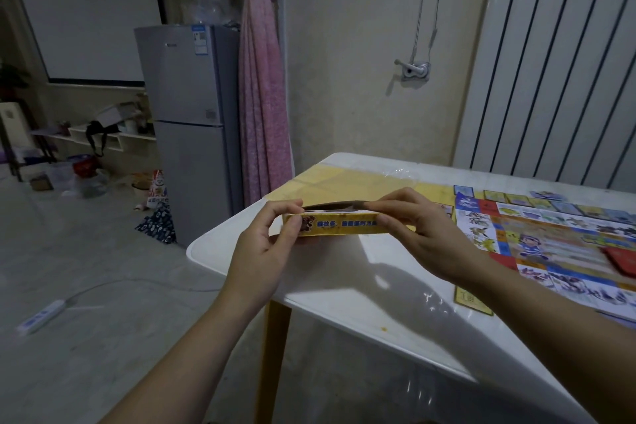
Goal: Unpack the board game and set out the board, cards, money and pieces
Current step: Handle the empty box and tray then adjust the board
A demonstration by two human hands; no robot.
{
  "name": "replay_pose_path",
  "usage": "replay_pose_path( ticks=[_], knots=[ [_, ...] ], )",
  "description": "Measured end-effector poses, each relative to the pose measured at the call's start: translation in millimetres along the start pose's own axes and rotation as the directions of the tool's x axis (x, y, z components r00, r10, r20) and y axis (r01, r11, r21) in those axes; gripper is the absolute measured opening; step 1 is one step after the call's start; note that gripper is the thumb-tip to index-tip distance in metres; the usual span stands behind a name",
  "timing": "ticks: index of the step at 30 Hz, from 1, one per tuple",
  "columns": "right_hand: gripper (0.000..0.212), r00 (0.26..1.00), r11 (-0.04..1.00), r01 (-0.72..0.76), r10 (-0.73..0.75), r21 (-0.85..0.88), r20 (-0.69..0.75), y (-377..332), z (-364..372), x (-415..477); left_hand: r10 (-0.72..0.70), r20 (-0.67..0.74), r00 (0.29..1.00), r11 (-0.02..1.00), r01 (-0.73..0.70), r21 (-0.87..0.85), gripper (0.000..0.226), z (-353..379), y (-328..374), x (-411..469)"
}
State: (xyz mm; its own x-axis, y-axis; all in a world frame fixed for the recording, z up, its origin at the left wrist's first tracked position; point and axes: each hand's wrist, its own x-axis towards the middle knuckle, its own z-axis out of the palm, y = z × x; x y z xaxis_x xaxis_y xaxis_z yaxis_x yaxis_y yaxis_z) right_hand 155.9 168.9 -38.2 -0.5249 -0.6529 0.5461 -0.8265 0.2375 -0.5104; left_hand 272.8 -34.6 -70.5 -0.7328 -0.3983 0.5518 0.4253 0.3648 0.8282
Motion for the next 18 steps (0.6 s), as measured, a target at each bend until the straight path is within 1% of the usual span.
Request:
replay_pose_path(
  ticks=[3,7,9,12,15,16,18],
  knots=[
    [0.025,1.000,1.000,0.002,-0.002,-0.006,-0.025,0.0,1.1,1.1,0.023,-0.014,1.000,0.997,-0.022,0.078,0.019,2.0,2.3,-3.4],
    [0.025,0.998,1.000,-0.002,0.002,-0.006,-0.062,-2.9,3.2,1.7,0.069,-0.064,0.996,0.983,-0.057,0.174,0.014,5.1,0.2,-5.2],
    [0.022,0.995,1.000,-0.006,0.007,0.013,-0.097,-4.5,5.0,1.2,0.065,-0.081,0.995,0.984,-0.050,0.172,0.014,6.5,-0.5,-5.9],
    [0.017,0.986,0.993,-0.022,0.042,0.120,-0.162,-7.1,7.2,0.6,0.047,-0.104,0.994,0.990,-0.033,0.134,0.016,7.4,0.8,-6.1],
    [0.017,0.969,0.952,-0.094,0.155,0.292,-0.193,-10.5,7.8,2.1,-0.004,-0.096,0.995,0.996,0.013,0.093,0.016,7.6,1.5,-4.9],
    [0.020,0.963,0.934,-0.129,0.198,0.332,-0.182,-10.5,7.2,3.1,-0.030,-0.086,0.996,0.997,0.036,0.062,0.016,7.4,1.3,-4.6],
    [0.028,0.957,0.891,-0.208,0.270,0.402,-0.105,-9.0,5.1,4.7,-0.078,-0.070,0.994,0.997,0.078,-0.002,0.018,6.1,-0.6,-4.4]
  ],
)
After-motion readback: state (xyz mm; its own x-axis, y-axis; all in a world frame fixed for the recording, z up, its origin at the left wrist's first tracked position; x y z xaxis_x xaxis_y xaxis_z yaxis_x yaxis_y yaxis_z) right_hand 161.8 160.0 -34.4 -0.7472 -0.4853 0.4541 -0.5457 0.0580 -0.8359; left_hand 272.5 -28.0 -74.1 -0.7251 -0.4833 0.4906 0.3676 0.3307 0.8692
